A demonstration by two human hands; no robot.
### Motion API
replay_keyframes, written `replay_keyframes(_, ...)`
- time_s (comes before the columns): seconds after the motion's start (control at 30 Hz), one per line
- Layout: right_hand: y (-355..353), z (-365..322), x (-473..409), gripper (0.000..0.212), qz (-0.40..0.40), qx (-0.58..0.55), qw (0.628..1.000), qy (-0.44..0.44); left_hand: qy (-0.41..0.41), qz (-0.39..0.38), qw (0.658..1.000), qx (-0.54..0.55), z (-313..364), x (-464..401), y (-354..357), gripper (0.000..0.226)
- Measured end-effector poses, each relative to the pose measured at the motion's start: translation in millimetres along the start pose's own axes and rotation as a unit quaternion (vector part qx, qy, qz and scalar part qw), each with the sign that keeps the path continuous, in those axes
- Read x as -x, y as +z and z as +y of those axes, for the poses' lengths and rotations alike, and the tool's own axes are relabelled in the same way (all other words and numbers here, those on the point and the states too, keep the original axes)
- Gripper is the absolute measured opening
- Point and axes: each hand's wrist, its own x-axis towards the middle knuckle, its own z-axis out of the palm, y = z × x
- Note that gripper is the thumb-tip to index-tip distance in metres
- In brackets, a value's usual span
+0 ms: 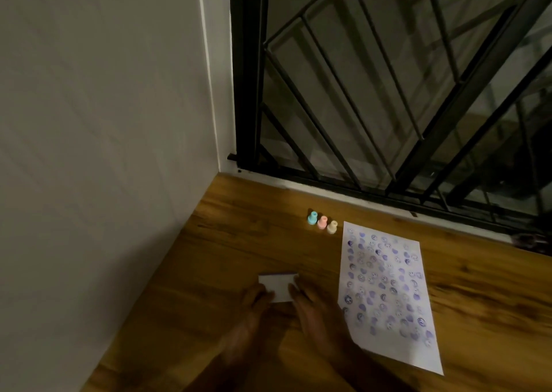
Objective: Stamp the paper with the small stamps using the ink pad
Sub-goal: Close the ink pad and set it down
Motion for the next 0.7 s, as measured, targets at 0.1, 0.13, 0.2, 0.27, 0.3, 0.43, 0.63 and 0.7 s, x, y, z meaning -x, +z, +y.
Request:
replay_keyframes(0.1,-3,-9,7,0.041,0.007,0.044,0.999,0.012,0.001,-0.028,0.998,-0.056,14,6,0,0.049)
replay_keyframes(0.13,-3,-11,10,0.046,0.002,0.064,0.998,0.008,-0.005,-0.032,0.997,-0.077,19,10,3,0.049)
replay_keyframes(0.2,-7,-13,12,0.06,-0.018,0.076,0.997,0.015,-0.007,-0.042,0.992,-0.122,25,14,7,0.055)
replay_keyframes(0.27,-12,-15,6,0.057,-0.034,0.07,0.996,0.046,-0.02,-0.029,0.99,-0.139,30,10,5,0.056)
replay_keyframes(0.3,-14,-16,-1,0.057,-0.043,0.073,0.995,0.057,-0.029,-0.028,0.99,-0.139,32,3,0,0.058)
replay_keyframes(0.43,-13,-5,-39,0.072,-0.104,0.02,0.993,0.049,-0.029,-0.053,0.992,-0.115,24,-37,-3,0.063)
replay_keyframes(0.63,-18,17,-117,0.082,-0.121,-0.014,0.987,0.105,0.006,-0.026,0.988,-0.154,-5,-118,-11,0.06)
replay_keyframes(0.7,-20,25,-138,0.086,-0.123,0.016,0.987,0.107,-0.003,-0.061,0.987,-0.147,-15,-141,-9,0.065)
